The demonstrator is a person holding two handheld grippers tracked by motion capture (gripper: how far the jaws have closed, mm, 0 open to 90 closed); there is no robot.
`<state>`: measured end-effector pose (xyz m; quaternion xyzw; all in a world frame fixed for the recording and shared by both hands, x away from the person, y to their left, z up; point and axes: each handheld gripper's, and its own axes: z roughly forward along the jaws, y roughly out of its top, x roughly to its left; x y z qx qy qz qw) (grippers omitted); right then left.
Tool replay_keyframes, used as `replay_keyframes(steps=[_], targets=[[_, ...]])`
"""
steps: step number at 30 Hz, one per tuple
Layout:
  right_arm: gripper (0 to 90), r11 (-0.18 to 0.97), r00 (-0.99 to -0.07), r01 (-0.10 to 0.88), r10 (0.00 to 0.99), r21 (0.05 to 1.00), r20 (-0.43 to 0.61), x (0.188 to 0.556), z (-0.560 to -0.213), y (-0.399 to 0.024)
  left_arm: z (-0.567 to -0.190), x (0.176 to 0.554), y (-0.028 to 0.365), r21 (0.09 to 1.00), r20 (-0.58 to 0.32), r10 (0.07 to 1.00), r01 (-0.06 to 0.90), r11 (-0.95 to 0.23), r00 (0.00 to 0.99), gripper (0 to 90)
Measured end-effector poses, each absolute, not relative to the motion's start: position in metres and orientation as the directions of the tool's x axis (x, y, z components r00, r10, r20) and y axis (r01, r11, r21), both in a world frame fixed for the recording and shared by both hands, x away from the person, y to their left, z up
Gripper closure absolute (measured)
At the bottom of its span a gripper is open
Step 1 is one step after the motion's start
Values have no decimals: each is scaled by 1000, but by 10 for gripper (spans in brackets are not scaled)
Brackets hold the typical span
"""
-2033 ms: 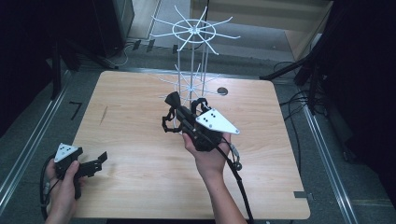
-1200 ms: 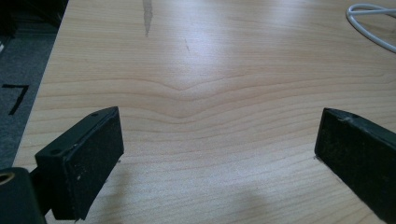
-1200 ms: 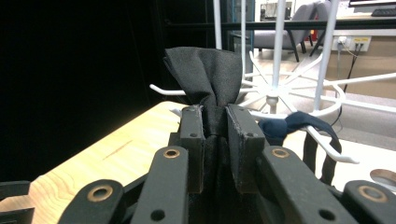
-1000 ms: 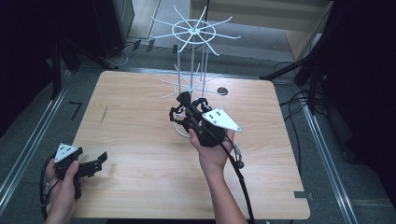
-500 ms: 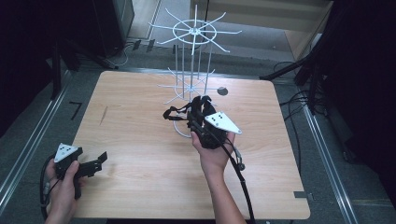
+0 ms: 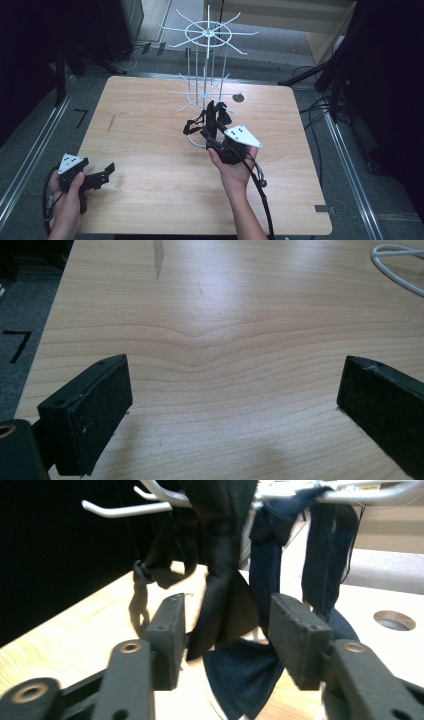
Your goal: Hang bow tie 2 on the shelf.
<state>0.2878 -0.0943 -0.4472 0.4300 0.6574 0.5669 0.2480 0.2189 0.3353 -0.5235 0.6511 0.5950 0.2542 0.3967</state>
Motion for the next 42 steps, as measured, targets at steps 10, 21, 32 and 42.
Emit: replay_keyframes(steps=[10, 21, 32, 42], targets=[[339, -7, -520, 293, 838, 956, 165, 281, -456, -113, -523, 219, 335, 819, -136, 977, 573, 19, 163, 16], [196, -6, -522, 302, 836, 953, 170, 274, -464, -140, -524, 219, 335, 818, -135, 977, 575, 16, 165, 15], [141, -12, -494, 331, 849, 944, 184, 270, -473, -164, -524, 219, 335, 817, -136, 977, 576, 15, 166, 15], [132, -22, -461, 348, 866, 937, 192, 265, -481, -184, -524, 219, 335, 816, -134, 977, 577, 14, 167, 16]])
